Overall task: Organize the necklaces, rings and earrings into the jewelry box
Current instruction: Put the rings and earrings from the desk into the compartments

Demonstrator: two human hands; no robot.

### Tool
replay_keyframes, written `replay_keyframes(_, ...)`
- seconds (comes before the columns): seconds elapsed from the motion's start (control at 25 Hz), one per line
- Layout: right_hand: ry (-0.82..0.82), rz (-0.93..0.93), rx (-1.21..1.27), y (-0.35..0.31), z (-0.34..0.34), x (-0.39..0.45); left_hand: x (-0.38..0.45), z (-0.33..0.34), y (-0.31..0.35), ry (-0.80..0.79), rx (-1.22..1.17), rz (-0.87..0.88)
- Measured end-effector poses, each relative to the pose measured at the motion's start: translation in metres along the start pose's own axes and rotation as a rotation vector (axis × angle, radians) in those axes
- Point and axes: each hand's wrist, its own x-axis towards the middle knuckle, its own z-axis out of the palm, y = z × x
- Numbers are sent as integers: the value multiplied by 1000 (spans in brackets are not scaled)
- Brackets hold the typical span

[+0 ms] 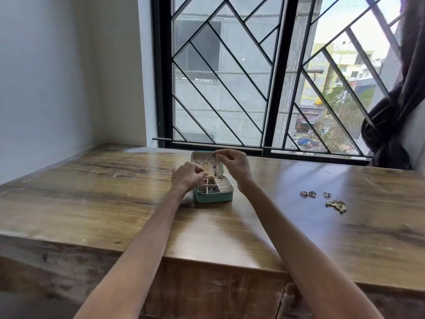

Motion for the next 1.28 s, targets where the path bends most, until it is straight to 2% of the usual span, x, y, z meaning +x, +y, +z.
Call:
replay_keyframes(0.32, -86, 77, -238, 14, 5, -6, -1, 0, 0, 77, -130, 3)
replay_keyframes(0.48, -115, 117, -339, 17, 5, -6, -5, 0, 2, 59, -174, 30)
replay_keyframes(0.76, -131, 147, -675, 6, -1, -15, -8, 3, 5, -16, 118, 99)
replay_keyframes(0.96, -172, 143, -677, 6, -3, -18, -12, 0, 9, 1, 117, 147)
replay_keyframes(1.16, -47, 108, -563, 2, -22, -21, -22, -2, 32, 54, -38, 202)
replay_keyframes(1.28, 31, 95, -577, -6, -59, -29, -28, 14, 68, 18, 19, 291)
